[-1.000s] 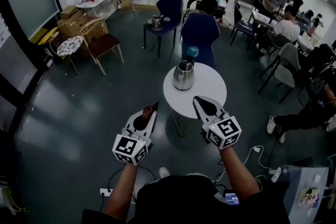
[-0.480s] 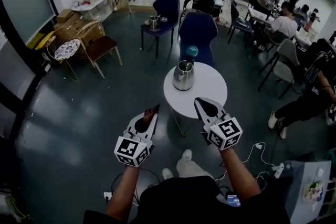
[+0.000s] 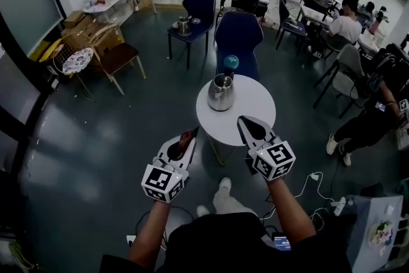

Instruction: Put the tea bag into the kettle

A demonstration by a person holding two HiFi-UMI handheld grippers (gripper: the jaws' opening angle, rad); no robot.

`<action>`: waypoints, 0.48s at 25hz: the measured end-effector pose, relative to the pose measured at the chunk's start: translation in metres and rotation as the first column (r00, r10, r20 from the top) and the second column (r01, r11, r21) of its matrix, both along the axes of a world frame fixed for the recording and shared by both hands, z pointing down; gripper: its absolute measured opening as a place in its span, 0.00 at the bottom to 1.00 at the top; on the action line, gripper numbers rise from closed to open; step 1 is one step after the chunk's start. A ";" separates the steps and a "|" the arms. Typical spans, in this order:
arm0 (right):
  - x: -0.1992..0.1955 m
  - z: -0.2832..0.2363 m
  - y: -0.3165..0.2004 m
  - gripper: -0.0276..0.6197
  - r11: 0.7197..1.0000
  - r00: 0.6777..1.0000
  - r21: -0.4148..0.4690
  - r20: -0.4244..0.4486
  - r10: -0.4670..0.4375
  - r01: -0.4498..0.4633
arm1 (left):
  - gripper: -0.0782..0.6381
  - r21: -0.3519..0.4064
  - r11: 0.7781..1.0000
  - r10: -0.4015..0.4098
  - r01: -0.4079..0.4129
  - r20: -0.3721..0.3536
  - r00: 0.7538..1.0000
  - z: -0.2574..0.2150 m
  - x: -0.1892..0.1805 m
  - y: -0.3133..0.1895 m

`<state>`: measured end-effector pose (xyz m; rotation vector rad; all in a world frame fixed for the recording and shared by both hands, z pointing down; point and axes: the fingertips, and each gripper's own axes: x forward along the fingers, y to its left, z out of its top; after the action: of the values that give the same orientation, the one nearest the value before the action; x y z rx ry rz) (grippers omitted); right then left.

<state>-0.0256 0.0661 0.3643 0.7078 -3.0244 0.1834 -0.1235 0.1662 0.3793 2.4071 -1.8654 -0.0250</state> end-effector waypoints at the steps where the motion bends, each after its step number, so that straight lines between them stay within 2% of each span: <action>1: 0.000 0.001 -0.005 0.07 1.000 1.000 -0.001 0.000 0.000 0.000 | 0.15 -0.001 1.000 -0.002 0.002 -0.001 1.000 0.000 -0.001 -0.005; 7: -0.001 0.006 -0.039 0.07 1.000 1.000 -0.011 0.004 0.002 -0.002 | 0.15 -0.016 1.000 -0.004 0.004 -0.010 1.000 0.007 -0.004 -0.041; 12: -0.004 0.005 -0.072 0.07 1.000 1.000 -0.009 0.007 0.000 0.000 | 0.15 -0.018 1.000 -0.020 0.020 0.009 1.000 0.008 -0.007 -0.072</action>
<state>-0.0293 -0.0058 0.3695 0.7076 -3.0282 0.2006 -0.1303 0.0938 0.3873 2.3812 -1.8848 0.0009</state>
